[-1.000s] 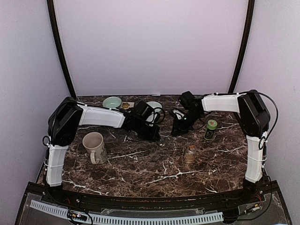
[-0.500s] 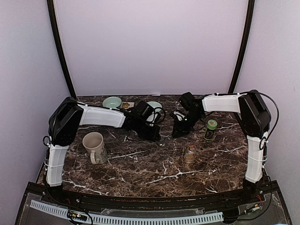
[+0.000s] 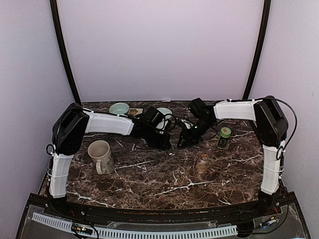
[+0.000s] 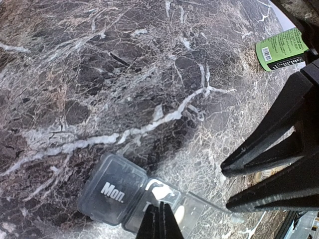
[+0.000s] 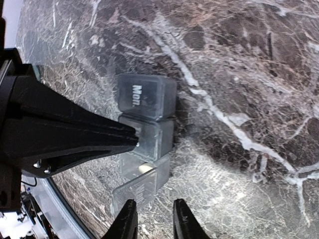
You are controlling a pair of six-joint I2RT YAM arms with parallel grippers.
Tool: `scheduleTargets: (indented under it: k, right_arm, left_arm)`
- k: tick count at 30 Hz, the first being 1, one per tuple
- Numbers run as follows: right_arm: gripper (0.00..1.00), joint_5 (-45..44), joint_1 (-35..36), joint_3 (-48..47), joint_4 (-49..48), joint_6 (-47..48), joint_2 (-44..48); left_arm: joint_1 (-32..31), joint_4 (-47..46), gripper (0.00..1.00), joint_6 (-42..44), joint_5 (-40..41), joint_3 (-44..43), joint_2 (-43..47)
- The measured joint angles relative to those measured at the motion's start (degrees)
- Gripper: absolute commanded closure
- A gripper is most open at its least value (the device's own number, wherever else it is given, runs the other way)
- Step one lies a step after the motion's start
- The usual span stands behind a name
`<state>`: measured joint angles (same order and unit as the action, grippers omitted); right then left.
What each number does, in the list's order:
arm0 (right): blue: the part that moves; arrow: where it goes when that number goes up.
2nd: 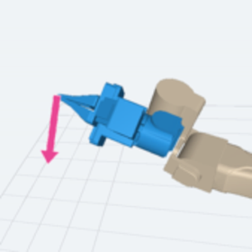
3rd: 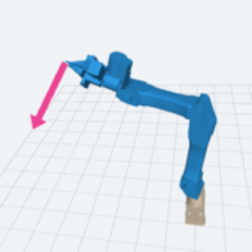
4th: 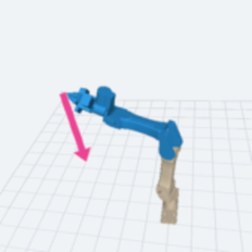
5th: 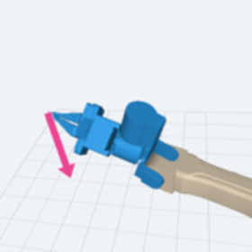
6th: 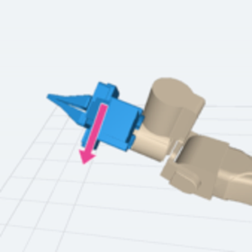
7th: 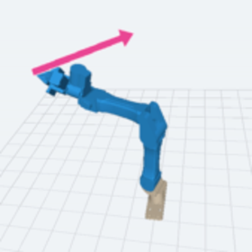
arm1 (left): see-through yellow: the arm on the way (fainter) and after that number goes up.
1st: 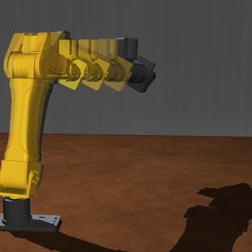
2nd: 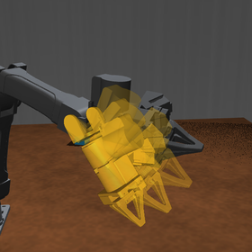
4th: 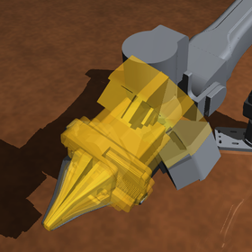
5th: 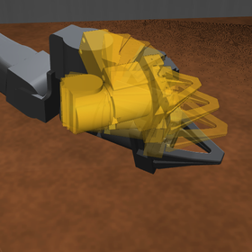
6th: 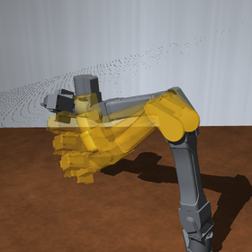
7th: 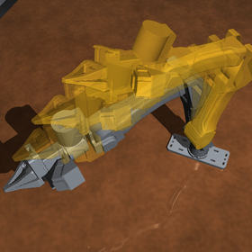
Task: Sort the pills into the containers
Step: Close the lid of the pill container on the pill container.
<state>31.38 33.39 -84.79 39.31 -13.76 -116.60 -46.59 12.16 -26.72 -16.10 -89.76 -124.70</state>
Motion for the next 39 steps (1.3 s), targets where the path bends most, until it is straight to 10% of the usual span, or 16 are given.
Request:
scheduleTargets:
  k: [39]
  right_arm:
    - [0.60, 5.22, 1.90, -0.92, -1.18, -2.23, -5.09]
  left_arm:
    - [0.26, -0.07, 1.00, 0.02, -0.96, 0.00, -0.11]
